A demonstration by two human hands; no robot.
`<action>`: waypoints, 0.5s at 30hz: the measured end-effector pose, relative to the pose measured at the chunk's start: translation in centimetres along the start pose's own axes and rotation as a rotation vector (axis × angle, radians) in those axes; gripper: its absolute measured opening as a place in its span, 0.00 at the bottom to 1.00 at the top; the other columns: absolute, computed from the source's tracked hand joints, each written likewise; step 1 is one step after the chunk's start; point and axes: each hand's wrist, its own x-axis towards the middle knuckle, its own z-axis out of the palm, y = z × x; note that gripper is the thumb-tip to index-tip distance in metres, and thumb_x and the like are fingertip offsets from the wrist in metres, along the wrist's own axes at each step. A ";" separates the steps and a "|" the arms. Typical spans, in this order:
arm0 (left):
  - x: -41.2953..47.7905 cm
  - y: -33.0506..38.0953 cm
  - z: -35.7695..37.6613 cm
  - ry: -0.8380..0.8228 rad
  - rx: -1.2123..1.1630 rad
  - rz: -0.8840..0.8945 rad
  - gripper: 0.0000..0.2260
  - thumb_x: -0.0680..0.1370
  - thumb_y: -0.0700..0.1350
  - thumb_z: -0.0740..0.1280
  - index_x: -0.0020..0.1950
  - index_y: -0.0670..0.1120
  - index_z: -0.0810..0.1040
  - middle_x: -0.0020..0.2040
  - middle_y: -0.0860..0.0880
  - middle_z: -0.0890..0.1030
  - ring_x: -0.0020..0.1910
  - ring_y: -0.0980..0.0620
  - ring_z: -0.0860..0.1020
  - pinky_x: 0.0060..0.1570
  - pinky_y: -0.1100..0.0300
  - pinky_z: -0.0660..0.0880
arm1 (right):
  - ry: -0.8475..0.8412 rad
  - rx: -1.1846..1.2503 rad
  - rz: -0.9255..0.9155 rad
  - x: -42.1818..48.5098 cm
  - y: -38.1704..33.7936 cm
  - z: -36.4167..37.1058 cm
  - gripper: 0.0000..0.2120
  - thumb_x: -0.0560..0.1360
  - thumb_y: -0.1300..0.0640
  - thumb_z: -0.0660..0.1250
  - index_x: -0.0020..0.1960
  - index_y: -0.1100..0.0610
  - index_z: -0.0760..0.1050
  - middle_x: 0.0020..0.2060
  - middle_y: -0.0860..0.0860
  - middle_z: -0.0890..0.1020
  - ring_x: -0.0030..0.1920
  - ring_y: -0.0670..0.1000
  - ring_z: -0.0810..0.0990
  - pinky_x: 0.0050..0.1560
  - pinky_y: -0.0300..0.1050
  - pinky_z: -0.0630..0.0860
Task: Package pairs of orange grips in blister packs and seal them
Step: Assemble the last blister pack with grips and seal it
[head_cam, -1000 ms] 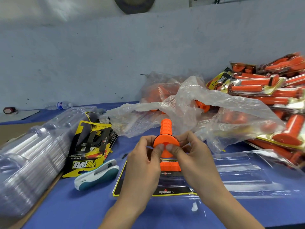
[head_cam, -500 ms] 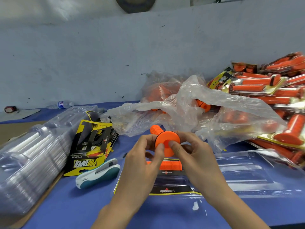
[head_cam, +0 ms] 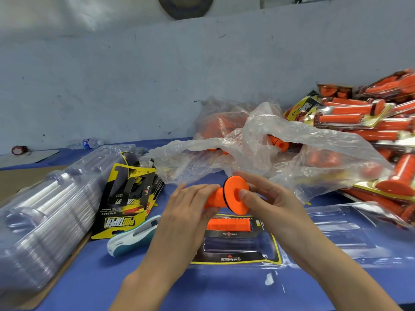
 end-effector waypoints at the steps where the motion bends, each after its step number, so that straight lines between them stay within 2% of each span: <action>1: -0.1 0.1 0.0 -0.004 0.007 -0.014 0.15 0.80 0.53 0.59 0.66 0.51 0.71 0.60 0.54 0.78 0.60 0.53 0.73 0.66 0.53 0.67 | 0.009 0.043 0.020 0.0 0.2 0.1 0.14 0.76 0.56 0.68 0.57 0.40 0.81 0.51 0.48 0.85 0.50 0.49 0.84 0.53 0.43 0.80; 4: -0.1 0.4 0.0 0.004 0.012 -0.058 0.15 0.80 0.54 0.59 0.65 0.53 0.69 0.59 0.54 0.75 0.57 0.51 0.74 0.55 0.54 0.74 | 0.016 0.263 0.091 0.1 0.5 0.7 0.16 0.77 0.62 0.66 0.60 0.46 0.80 0.48 0.51 0.85 0.47 0.49 0.84 0.45 0.43 0.81; 7: 0.0 0.5 0.1 0.047 0.094 -0.038 0.15 0.79 0.55 0.60 0.64 0.54 0.68 0.57 0.54 0.73 0.54 0.50 0.73 0.49 0.53 0.76 | 0.015 0.472 0.152 0.2 0.5 1.1 0.15 0.77 0.65 0.65 0.60 0.53 0.79 0.46 0.55 0.85 0.42 0.49 0.84 0.39 0.41 0.80; 11: 0.3 0.6 0.2 0.143 0.186 0.005 0.13 0.80 0.55 0.64 0.61 0.51 0.69 0.54 0.50 0.71 0.50 0.47 0.72 0.45 0.50 0.76 | -0.026 0.654 0.194 0.2 0.3 1.1 0.18 0.70 0.63 0.69 0.60 0.57 0.79 0.47 0.55 0.86 0.43 0.49 0.85 0.39 0.39 0.80; 15: 0.3 0.7 0.4 0.207 0.250 0.038 0.13 0.79 0.50 0.68 0.59 0.49 0.69 0.52 0.49 0.70 0.47 0.46 0.69 0.45 0.51 0.71 | -0.036 0.724 0.256 0.1 0.7 1.3 0.15 0.75 0.66 0.65 0.61 0.60 0.78 0.44 0.53 0.85 0.41 0.48 0.84 0.41 0.39 0.80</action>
